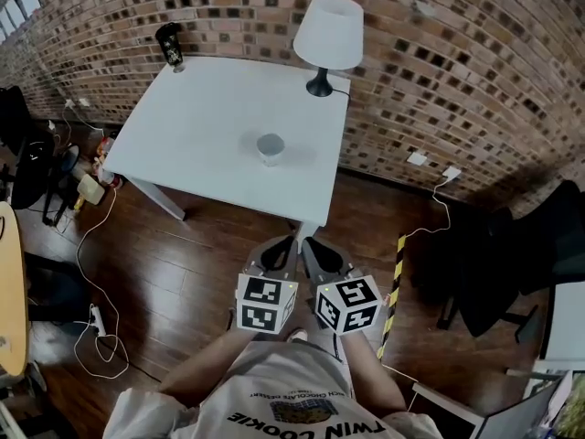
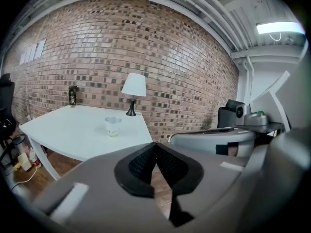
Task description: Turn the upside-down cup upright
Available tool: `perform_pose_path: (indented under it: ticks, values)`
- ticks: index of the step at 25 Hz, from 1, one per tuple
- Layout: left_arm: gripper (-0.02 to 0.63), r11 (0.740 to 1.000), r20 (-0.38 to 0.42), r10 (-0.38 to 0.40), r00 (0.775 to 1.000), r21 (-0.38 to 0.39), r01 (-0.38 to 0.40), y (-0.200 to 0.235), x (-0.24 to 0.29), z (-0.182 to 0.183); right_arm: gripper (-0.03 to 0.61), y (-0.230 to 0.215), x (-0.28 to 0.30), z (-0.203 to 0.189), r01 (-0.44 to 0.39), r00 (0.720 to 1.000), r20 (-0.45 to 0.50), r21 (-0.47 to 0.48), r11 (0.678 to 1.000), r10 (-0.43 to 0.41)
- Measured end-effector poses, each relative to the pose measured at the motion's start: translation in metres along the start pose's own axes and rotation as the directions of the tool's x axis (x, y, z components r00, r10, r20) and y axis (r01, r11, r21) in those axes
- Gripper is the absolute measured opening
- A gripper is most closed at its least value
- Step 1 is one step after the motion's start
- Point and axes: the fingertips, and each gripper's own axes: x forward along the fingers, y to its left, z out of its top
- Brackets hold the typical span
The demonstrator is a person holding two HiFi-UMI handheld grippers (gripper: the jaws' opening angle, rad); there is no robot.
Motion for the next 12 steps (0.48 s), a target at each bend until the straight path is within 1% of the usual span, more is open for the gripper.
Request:
perform_pose_path:
  ticks: [7, 12]
  values:
    - [0.006, 1.0, 0.014, 0.023, 1.0, 0.001, -0.023, -0.029, -0.021, -0.013, 0.003, 0.002, -0.035, -0.014, 0.0, 1.0, 0.011, -0.012, 1.0, 0.0]
    - [0.006, 1.0, 0.02, 0.024, 1.0, 0.011, -0.024, -0.045, -0.031, -0.02, 0.003, 0.004, -0.053, -0.017, 0.014, 0.999, 0.029, -0.028, 1.0, -0.013]
